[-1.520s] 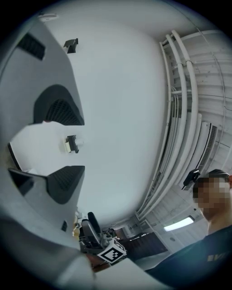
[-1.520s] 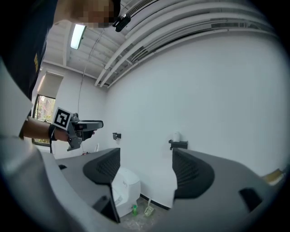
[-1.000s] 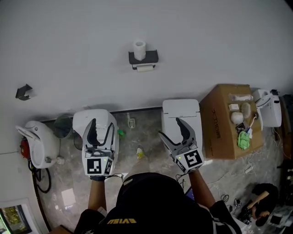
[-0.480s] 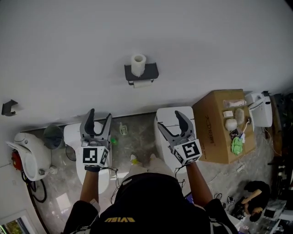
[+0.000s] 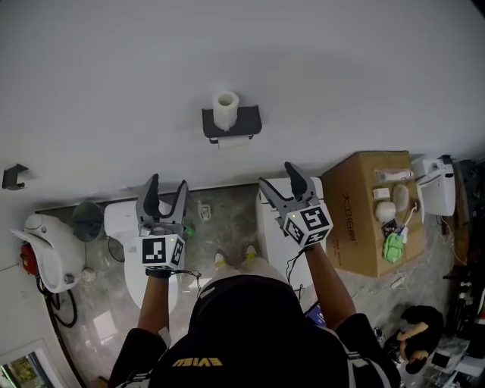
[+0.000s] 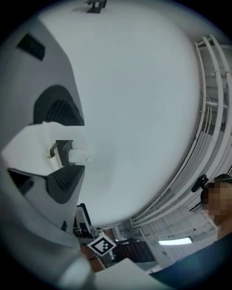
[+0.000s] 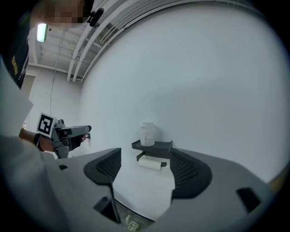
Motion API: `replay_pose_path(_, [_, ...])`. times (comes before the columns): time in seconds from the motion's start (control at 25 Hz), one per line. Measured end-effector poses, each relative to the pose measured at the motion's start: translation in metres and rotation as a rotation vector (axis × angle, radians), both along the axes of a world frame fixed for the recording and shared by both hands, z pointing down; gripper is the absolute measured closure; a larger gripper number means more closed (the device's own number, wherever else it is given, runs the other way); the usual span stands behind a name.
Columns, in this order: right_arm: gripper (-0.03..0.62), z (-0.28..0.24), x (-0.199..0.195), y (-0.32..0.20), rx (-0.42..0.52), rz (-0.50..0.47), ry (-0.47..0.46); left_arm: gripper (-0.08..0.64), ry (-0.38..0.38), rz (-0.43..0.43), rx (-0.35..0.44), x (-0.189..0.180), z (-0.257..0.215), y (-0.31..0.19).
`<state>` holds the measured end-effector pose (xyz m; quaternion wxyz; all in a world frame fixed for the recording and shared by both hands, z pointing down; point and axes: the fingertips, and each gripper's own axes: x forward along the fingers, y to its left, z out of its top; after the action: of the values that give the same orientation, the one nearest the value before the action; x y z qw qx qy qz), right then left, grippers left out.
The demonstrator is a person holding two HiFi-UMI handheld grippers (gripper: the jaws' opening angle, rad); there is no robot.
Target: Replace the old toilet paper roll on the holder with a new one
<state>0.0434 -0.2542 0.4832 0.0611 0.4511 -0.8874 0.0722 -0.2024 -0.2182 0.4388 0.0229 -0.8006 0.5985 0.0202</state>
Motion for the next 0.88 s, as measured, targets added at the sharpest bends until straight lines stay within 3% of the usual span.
replay_pose_path(0.36, [0.278, 0.041, -0.005, -0.068, -0.015, 0.002, 0.043, 0.279, -0.022, 0.011, -0.016, 0.020, 0.018, -0.029])
replay_pose_path(0.88, [0.328, 0.106, -0.032, -0.119, -0.122, -0.007, 0.084, 0.279, -0.020, 0.020, -0.045, 0.030, 0.027, -0.033])
